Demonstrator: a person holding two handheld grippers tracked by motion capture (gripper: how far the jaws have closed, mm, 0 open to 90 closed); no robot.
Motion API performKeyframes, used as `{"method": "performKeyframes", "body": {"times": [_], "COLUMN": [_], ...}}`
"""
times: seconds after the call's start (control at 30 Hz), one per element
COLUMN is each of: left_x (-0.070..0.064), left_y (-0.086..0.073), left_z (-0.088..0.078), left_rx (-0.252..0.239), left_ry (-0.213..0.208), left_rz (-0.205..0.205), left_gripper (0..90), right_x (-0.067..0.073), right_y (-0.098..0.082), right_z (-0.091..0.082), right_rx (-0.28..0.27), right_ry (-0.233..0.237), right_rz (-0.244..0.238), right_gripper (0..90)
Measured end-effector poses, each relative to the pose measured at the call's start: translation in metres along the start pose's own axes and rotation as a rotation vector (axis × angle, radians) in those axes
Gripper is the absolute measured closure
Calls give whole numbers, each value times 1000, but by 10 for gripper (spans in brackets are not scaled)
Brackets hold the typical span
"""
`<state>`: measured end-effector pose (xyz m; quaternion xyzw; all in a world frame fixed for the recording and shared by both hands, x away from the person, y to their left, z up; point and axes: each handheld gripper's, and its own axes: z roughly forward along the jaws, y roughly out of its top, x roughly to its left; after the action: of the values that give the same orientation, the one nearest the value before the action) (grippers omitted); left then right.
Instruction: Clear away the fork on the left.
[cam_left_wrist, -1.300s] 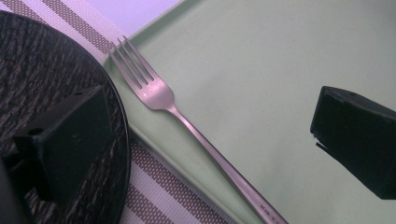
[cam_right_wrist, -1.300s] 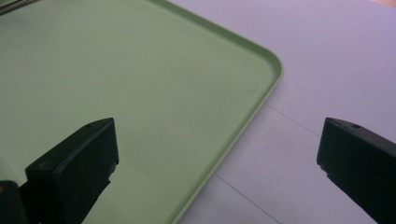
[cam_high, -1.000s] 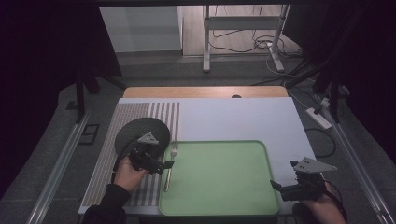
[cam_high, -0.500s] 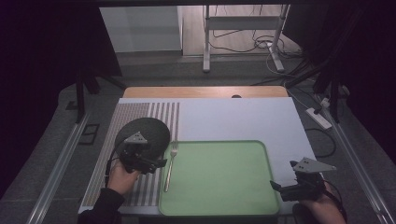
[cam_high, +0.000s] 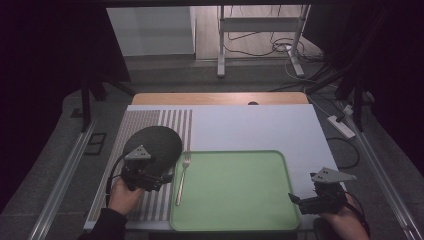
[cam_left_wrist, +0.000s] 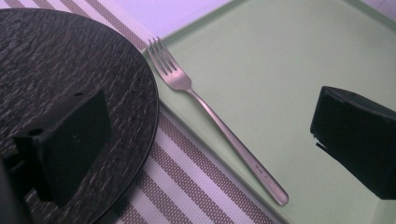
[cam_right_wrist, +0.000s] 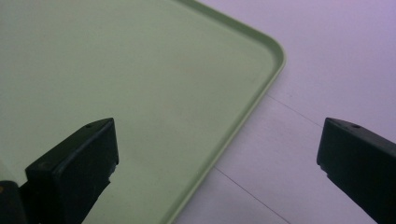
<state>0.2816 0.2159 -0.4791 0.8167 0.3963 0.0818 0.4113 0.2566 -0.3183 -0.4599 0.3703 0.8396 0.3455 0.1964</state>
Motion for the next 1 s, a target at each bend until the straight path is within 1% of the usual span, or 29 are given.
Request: {"method": "performKeyframes", "body": {"times": [0.03,0.1,0.17,0.4,0.5,0.53,1.0], "left_x": [-1,-2,-3,-4,-4,-4,-2], "left_y": [-1,-1,-2,-7,-8,-9,-22], "left_z": [-1,-4,-6,-11,-13,-14,-27], "left_rx": [-3,-9,-16,-19,-21,-21,-37], "left_ry": [5,18,24,32,33,34,38], "left_rz": [1,11,17,14,10,9,-25], "left_gripper": [0,0,0,0,0,0,0], "right_x": [-1,-1,-3,-6,-5,-4,-3], "right_y": [0,0,0,0,0,0,0], "right_z": [1,1,2,2,1,1,0], "right_rx": [4,8,14,11,12,11,16], "right_ry": [0,0,4,0,-5,-12,-15], "right_rz": [11,14,28,65,66,57,65], "right_gripper": [0,0,0,0,0,0,0]}}
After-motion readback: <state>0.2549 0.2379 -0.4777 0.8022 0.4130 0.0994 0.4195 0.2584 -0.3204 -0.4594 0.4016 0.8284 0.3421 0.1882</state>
